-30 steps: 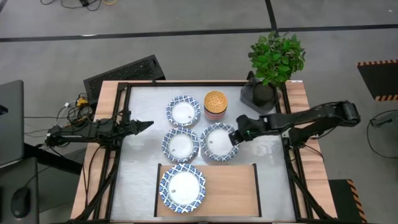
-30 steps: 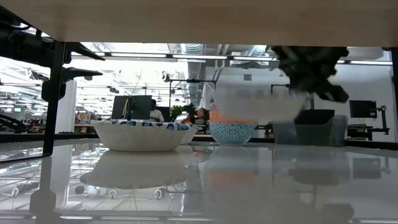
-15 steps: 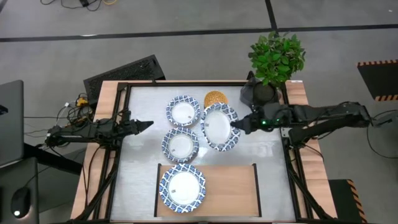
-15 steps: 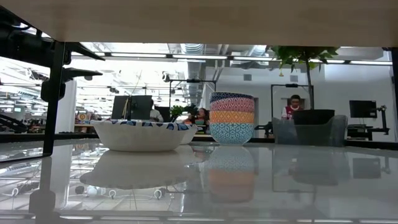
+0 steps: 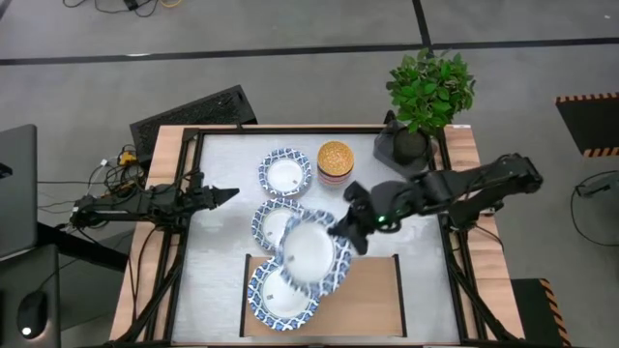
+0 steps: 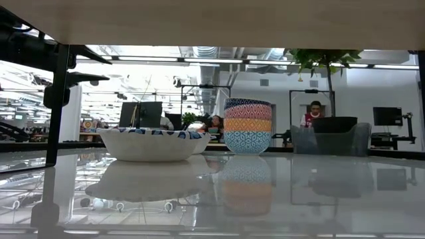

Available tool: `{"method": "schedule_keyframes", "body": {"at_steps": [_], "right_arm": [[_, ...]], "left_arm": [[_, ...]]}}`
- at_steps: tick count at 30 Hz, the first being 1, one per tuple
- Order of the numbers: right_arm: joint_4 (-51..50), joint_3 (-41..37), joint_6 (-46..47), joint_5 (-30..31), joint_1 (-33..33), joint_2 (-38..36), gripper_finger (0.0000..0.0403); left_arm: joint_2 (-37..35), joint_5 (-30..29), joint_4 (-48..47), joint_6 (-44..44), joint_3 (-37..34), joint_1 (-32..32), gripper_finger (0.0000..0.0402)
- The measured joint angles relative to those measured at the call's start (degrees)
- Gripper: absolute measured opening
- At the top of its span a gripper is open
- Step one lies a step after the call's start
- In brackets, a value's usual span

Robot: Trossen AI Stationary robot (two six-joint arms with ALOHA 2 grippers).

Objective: Place and stack plates onto a shelf
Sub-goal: Stack the right white plate on top of the white plate on the shelf

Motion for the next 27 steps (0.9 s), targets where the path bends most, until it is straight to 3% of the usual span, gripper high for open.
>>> {"method": "schedule_keyframes", "body": {"at_steps": [9,27], "right_arm": [[-2.07,8.55,-1.98,-1.33,2.53,10.94,0.0024],[1.04,8.57,1.11,-1.64,2.55,21.12,0.0025]], "left_arm": [[0.00,0.74,-0.07,-0.46,0.02,0.01,0.0128],[0.00,3.13,-0.03,-1.20,0.02,0.00,0.0128]]}}
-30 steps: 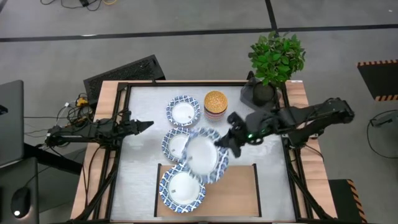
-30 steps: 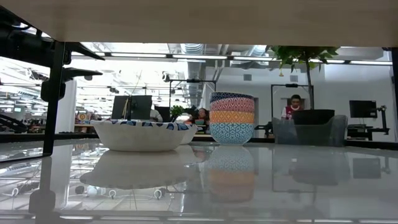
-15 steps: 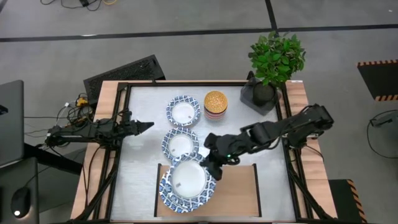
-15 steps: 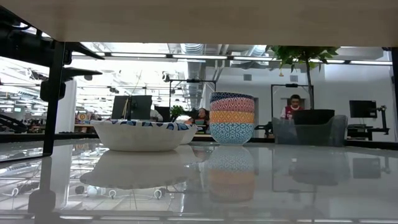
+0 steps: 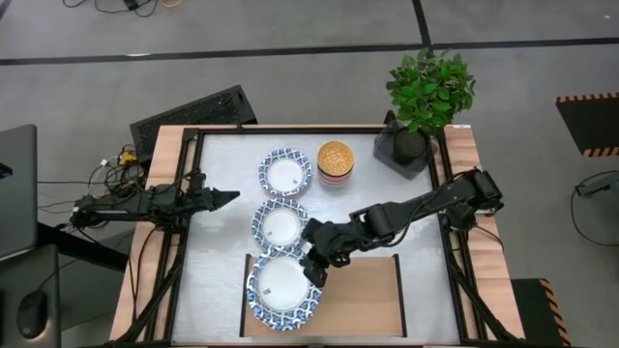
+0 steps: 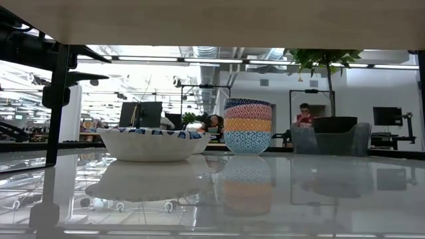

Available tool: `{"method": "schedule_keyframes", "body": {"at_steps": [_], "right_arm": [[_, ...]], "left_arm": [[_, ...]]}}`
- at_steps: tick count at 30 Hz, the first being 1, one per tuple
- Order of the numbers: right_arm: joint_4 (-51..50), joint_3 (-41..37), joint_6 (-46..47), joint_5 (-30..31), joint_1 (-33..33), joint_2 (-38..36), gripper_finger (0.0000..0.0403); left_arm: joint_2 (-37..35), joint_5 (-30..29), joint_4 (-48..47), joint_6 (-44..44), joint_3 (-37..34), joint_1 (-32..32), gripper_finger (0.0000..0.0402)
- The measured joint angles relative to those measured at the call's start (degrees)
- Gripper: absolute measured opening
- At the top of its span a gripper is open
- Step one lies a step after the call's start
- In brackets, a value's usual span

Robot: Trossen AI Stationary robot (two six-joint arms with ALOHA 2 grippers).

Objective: Place and stack plates onto a shelf
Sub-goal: Stack the right white plate on top of the white plate on the shelf

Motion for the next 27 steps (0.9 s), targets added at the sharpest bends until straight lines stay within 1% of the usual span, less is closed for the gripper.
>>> {"method": "schedule_keyframes", "body": {"at_steps": [6,9,13,17,21,24,27], "right_arm": [[-0.10,0.00,-1.02,-0.39,0.00,-0.02,0.0035],[0.08,0.00,-1.80,-2.23,0.00,-0.02,0.0048],[0.14,0.00,-3.87,-6.55,-0.02,-0.02,0.0071],[0.46,0.00,-5.03,-7.25,0.00,-0.02,0.0103],[0.83,0.00,-5.10,-7.27,-0.49,-0.02,0.0146],[2.72,0.00,-5.91,-7.27,-0.95,-0.02,0.0177],[4.61,0.40,-6.08,-7.27,-1.60,-0.02,0.0198]], "left_arm": [[0.00,-0.01,-0.08,0.13,0.00,0.00,0.0128],[0.00,-0.03,-0.11,0.25,0.00,0.00,0.0128],[0.00,-0.05,-0.12,0.26,0.00,0.01,0.0128],[0.00,-0.05,-0.13,0.28,0.00,0.00,0.0128],[0.00,-0.06,-0.14,0.28,0.00,0.00,0.0128],[0.00,-0.07,-0.14,0.28,0.00,0.01,0.0128],[0.00,-0.07,-0.14,0.30,0.00,0.00,0.0128]]}}
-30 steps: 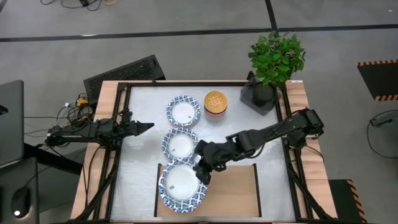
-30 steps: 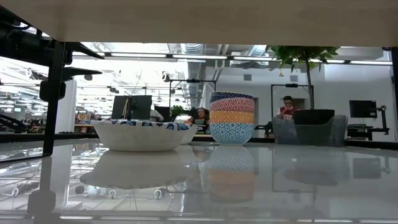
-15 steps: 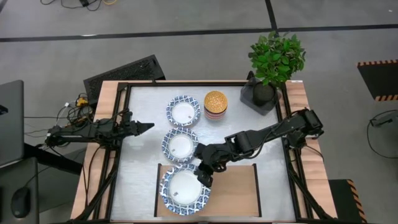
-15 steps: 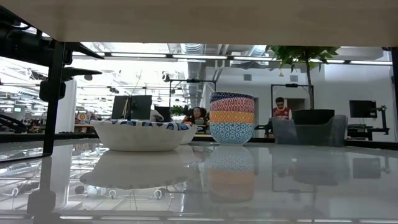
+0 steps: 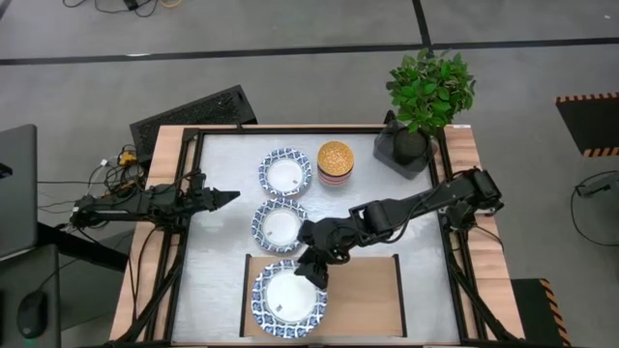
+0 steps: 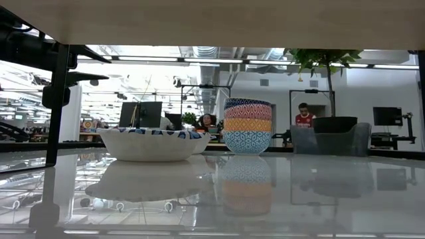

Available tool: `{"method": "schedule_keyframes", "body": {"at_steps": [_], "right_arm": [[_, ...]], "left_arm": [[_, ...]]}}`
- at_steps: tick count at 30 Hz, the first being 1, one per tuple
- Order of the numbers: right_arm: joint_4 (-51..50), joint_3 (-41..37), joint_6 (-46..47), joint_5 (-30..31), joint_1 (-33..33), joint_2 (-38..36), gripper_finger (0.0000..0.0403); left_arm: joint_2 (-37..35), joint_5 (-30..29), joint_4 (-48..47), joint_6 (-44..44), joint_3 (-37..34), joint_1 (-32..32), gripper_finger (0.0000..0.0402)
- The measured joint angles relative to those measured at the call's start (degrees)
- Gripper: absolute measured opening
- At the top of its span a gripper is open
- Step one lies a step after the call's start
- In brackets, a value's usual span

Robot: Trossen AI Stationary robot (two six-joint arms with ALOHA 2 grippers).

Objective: Place and stack plates onto a shelf
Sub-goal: Stack the right white plate on top of the white plate on the shelf, then stack the bottom white plate on top of the white plates on the shelf

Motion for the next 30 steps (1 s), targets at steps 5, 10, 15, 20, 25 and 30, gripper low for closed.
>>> {"method": "schedule_keyframes", "body": {"at_steps": [5,10,15,20,25,30], "right_arm": [[-4.57,5.01,-2.65,0.02,-1.20,-1.21,0.0206],[-12.25,8.91,-4.60,0.86,-2.09,-1.90,0.0200],[-25.52,12.11,-4.75,13.31,-3.84,-1.96,0.0190],[-31.01,12.11,-4.64,16.47,-8.65,-0.75,0.0185],[-31.73,12.15,-4.93,14.67,-12.72,2.62,0.0191],[-31.37,12.08,-6.47,9.66,-15.62,7.74,0.0201]], "left_arm": [[0.00,0.00,-0.02,0.01,0.00,0.00,0.0128],[0.01,0.02,-0.04,0.80,0.00,0.00,0.0128],[0.00,0.04,0.00,0.95,0.00,0.00,0.0128],[0.00,0.04,0.07,1.15,0.00,0.00,0.0128],[0.02,0.07,-0.02,1.79,0.00,0.00,0.0128],[0.02,0.01,-0.02,2.61,0.00,0.01,0.0128]]}}
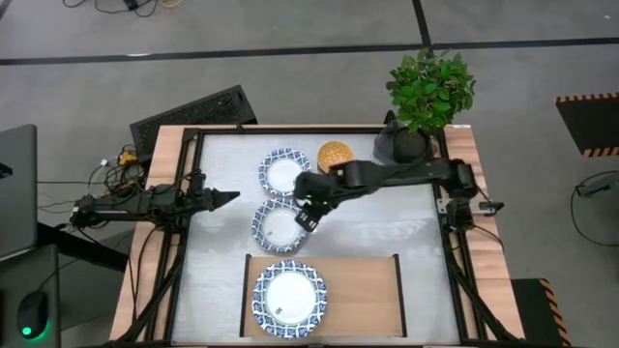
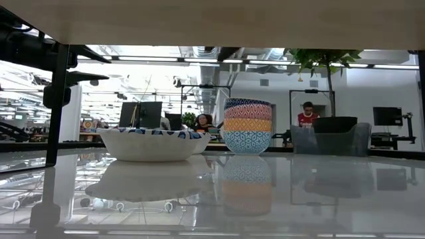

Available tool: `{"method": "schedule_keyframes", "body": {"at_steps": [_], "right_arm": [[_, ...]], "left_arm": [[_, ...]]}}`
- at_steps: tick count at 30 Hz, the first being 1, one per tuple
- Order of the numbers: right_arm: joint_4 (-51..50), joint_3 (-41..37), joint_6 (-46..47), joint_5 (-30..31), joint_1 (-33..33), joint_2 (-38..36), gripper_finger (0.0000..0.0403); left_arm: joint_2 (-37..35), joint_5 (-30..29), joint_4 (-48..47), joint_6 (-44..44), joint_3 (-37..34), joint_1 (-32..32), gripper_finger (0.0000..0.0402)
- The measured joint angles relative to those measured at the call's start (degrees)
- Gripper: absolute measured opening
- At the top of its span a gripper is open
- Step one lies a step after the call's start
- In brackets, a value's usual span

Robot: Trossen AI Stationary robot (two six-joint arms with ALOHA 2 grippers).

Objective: Place and stack plates onto a shelf
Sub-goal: Stack the bottom white plate on top of the white plates on the shelf

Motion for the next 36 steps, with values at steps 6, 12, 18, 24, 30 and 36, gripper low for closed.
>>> {"method": "schedule_keyframes", "body": {"at_steps": [6,12,18,24,30,36], "right_arm": [[-0.11,-0.04,-3.18,-4.98,-2.41,5.53,0.0217],[2.14,-1.59,-5.43,-8.03,-3.97,9.08,0.0238],[9.88,-9.72,-3.69,-8.59,-4.13,8.37,0.0256],[18.19,-16.40,-0.83,-9.31,-4.40,7.89,0.0256],[27.72,-19.97,2.24,-9.34,-4.29,7.89,0.0256],[27.76,-19.95,3.14,-9.21,-4.39,7.89,0.0256]], "left_arm": [[-0.02,-0.26,0.00,0.03,0.00,0.01,0.0128],[-0.02,-1.03,0.02,0.38,0.00,0.01,0.0128],[-0.02,-2.45,0.11,0.44,0.00,-0.01,0.0128],[-0.02,-3.57,0.17,0.16,0.00,0.01,0.0128],[-0.02,-3.60,0.20,-0.08,0.00,-0.01,0.0128],[-0.01,-3.60,0.20,-0.10,0.00,0.02,0.0128]]}}
